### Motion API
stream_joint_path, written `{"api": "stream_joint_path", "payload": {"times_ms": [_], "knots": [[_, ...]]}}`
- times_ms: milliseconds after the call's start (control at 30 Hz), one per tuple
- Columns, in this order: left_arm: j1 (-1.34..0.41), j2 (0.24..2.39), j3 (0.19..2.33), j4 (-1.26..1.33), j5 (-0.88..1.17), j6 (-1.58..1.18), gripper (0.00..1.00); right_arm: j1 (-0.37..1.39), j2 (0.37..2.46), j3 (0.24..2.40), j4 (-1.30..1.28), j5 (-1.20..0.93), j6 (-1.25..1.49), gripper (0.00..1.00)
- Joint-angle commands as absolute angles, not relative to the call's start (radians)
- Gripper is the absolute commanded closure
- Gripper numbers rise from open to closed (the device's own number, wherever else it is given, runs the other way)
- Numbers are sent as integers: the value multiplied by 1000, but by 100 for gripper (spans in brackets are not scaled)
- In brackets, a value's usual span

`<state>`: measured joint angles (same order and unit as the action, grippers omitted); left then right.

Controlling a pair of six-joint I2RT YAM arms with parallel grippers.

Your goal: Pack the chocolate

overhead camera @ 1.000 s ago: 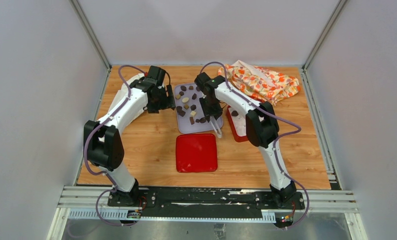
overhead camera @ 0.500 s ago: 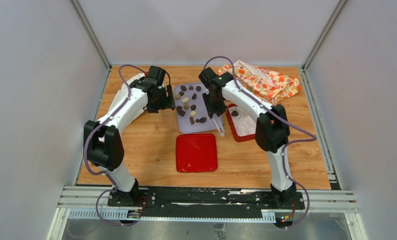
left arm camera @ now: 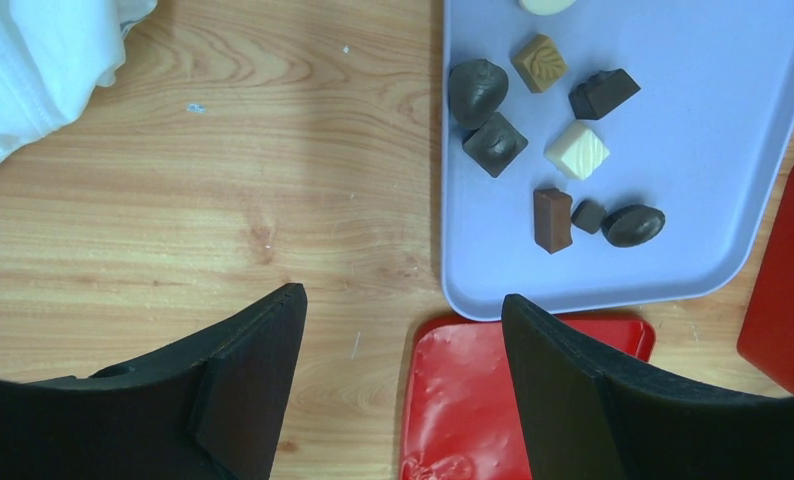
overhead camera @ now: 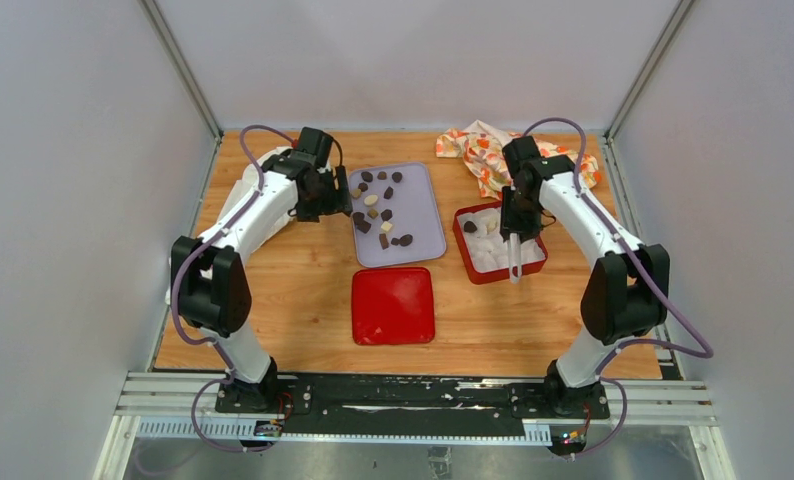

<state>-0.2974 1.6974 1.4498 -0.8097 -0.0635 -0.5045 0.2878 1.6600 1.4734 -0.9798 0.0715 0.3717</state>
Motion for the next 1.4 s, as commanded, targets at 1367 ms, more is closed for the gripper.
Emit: {"api": "stream_joint_path", "payload": {"times_ms": [1367], "knots": [[-291, 1716, 1492, -824, -64, -516, 23, 189, 1808, 1490, -949, 127, 250, 60]]}}
